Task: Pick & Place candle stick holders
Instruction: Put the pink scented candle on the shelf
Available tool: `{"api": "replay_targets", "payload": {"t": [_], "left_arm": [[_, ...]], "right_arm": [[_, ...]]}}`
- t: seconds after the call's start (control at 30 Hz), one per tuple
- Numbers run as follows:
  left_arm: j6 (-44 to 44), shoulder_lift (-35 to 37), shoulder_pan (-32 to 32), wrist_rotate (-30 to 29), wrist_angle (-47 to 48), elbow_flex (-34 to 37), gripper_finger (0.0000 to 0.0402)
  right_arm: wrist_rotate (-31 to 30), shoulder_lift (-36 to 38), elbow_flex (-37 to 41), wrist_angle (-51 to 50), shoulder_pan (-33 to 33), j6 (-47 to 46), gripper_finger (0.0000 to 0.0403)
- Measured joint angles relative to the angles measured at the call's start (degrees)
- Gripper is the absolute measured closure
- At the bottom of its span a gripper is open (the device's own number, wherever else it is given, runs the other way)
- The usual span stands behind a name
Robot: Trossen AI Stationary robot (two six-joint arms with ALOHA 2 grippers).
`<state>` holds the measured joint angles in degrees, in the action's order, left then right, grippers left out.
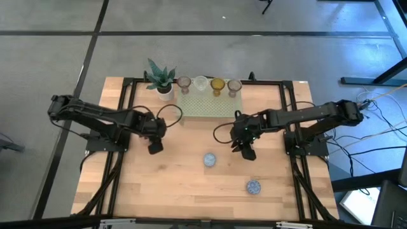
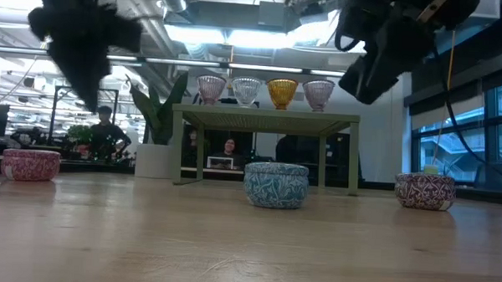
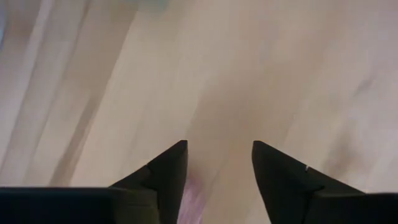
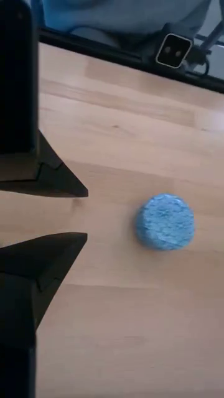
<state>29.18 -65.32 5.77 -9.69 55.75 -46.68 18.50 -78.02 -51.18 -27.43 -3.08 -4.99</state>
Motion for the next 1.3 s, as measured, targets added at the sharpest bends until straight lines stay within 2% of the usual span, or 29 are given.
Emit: {"api": "replay_targets", "payload": {"t": [0.1, 0.23, 0.5, 0.7, 0.87, 1.03, 1.3], "left_arm": [[4.85, 0.00, -1.19, 1.03, 8.31, 0.00, 0.0206], [6.06, 0.00, -1.80, 3.82, 14.45, 0.00, 0.0177], [5.63, -0.02, -1.82, 4.57, 14.62, 0.43, 0.0122], [5.62, -0.02, -1.82, 5.13, 13.08, 6.06, 0.0094], [5.64, -0.09, -1.82, 5.06, 9.24, 8.70, 0.0087], [5.35, -0.09, -2.09, 3.14, 8.65, 8.73, 0.0086], [5.01, -0.09, -4.97, 4.06, 7.78, 8.74, 0.0086]], "right_arm": [[0.02, 0.11, -0.59, 0.45, 0.31, 2.95, 0.0298], [0.20, 0.09, -0.63, 0.47, 0.29, 4.13, 0.0298], [0.20, 0.09, -0.63, 0.42, 0.29, 4.00, 0.0298], [0.20, 0.09, -0.66, 0.40, 0.29, 4.02, 0.0298], [0.20, 0.09, -0.66, 0.36, 0.29, 4.01, 0.0298], [0.20, 0.09, -0.68, 0.33, 0.31, 4.15, 0.0298], [0.20, 0.09, -0.68, 0.19, 0.31, 4.17, 0.0298]]}}
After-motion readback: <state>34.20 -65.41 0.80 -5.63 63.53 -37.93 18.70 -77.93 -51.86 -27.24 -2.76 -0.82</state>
